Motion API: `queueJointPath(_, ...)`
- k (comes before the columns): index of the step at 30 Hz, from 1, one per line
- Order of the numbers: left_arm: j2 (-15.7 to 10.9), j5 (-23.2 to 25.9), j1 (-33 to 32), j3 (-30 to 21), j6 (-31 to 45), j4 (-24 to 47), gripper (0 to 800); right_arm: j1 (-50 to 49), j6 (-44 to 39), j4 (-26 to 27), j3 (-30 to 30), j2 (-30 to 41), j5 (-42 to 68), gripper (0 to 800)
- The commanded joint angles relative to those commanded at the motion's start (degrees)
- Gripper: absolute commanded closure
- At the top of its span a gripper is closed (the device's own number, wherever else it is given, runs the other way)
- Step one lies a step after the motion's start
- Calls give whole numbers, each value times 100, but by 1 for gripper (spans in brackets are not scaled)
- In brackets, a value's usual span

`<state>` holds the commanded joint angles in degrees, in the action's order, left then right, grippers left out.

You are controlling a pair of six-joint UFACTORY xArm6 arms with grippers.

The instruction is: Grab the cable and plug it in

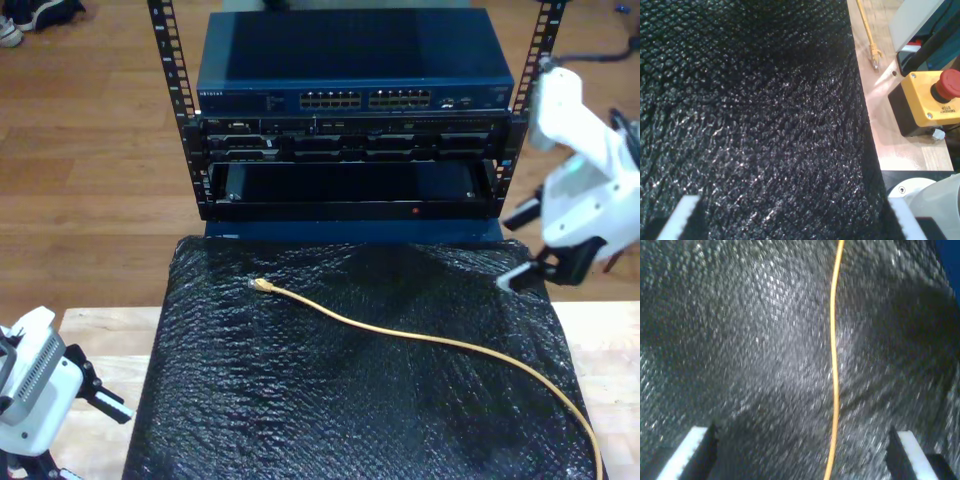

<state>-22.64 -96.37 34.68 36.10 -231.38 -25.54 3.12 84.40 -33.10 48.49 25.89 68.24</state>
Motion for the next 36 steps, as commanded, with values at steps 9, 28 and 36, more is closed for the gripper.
queueJointPath(9, 35, 35, 0, 70, -9, -9, 0, 1169, -651, 18, 299, -800, -844, 7)
queueJointPath(28, 211, 35, -18, 79, -114, -9, 0, 2110, -1503, 334, 1266, -3042, -2831, 9)
queueJointPath(36, 211, 70, -18, 88, -229, -9, 0, 2365, -1723, 457, 1521, -3455, -2910, 8)
